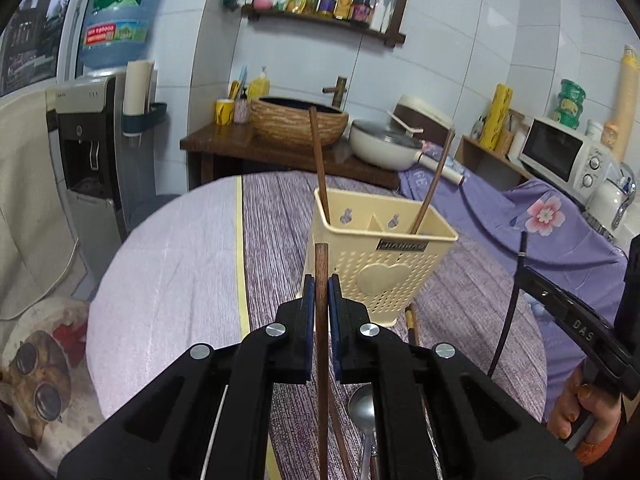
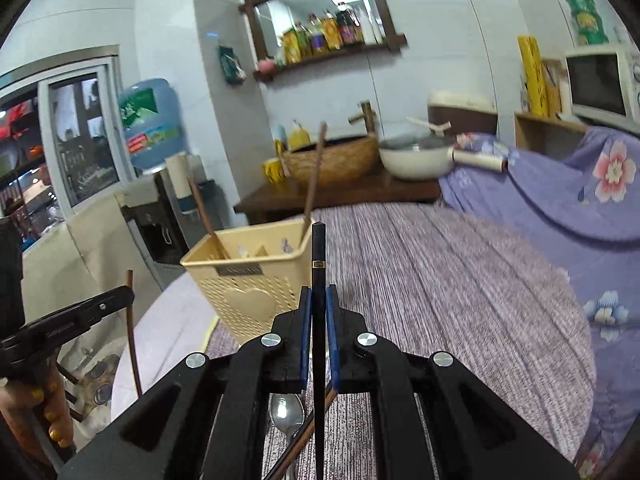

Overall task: Organize utensils
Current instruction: 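Raise both chopsticks upright and lower them into the cream holder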

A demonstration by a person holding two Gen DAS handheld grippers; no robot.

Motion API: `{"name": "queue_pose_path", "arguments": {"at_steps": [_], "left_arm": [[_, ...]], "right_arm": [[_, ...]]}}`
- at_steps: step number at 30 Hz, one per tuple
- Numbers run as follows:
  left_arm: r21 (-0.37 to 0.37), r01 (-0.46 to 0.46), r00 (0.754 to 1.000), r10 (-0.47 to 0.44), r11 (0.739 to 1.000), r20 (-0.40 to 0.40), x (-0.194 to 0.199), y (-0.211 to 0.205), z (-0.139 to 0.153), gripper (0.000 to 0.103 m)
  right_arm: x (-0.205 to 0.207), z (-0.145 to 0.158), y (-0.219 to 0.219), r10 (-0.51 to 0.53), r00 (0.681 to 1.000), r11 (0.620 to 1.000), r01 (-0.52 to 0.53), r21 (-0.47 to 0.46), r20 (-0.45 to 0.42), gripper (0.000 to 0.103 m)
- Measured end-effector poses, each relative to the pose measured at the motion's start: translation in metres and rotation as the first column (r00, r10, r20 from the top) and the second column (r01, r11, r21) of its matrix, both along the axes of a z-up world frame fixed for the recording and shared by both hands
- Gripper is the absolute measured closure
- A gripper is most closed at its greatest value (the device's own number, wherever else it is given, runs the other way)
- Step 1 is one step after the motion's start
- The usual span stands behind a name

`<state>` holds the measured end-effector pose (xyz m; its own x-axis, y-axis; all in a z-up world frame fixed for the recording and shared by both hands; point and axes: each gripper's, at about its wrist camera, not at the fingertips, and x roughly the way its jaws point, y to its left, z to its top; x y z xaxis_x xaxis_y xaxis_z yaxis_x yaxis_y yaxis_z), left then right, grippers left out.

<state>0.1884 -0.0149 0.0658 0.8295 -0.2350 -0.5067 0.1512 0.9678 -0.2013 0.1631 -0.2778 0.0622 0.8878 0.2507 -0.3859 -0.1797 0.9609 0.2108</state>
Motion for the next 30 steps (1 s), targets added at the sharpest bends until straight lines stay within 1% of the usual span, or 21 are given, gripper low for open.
{"name": "queue_pose_path", "arguments": {"at_steps": [4, 13, 19, 24, 27, 30], "left_arm": [[-0.013, 0.016, 0.999, -0.015, 1.000, 0.038, -0.015, 0.003, 0.016, 0.096], [0.011, 0.042, 0.993, -0.043, 0.999, 0.114, -0.031, -0.005, 0.045, 0.096], [0.012, 0.064, 0.989, -0.065, 0.998, 0.134, -0.028, -0.012, 0.055, 0.096], [-0.002, 0.078, 0.989, -0.077, 0.997, 0.129, -0.016, -0.014, 0.062, 0.096], [-0.019, 0.098, 0.985, -0.094, 0.995, 0.142, -0.011, -0.014, 0.075, 0.096], [-0.021, 0.110, 0.976, -0.104, 0.994, 0.192, -0.008, -0.016, 0.102, 0.096]], "right_arm": [[-0.016, 0.017, -0.001, 0.025, 0.998, 1.000, -0.025, -0.009, 0.054, 0.096], [-0.017, 0.034, 0.007, 0.059, 0.994, 0.998, -0.058, -0.018, 0.095, 0.096], [-0.013, 0.044, 0.013, 0.076, 0.991, 0.997, -0.074, -0.021, 0.113, 0.096], [-0.005, 0.055, 0.017, 0.094, 0.989, 0.996, -0.094, -0.005, 0.117, 0.096], [0.001, 0.069, 0.017, 0.109, 0.985, 0.994, -0.112, 0.015, 0.131, 0.096], [0.005, 0.092, 0.016, 0.111, 0.979, 0.992, -0.118, 0.031, 0.172, 0.096]]}}
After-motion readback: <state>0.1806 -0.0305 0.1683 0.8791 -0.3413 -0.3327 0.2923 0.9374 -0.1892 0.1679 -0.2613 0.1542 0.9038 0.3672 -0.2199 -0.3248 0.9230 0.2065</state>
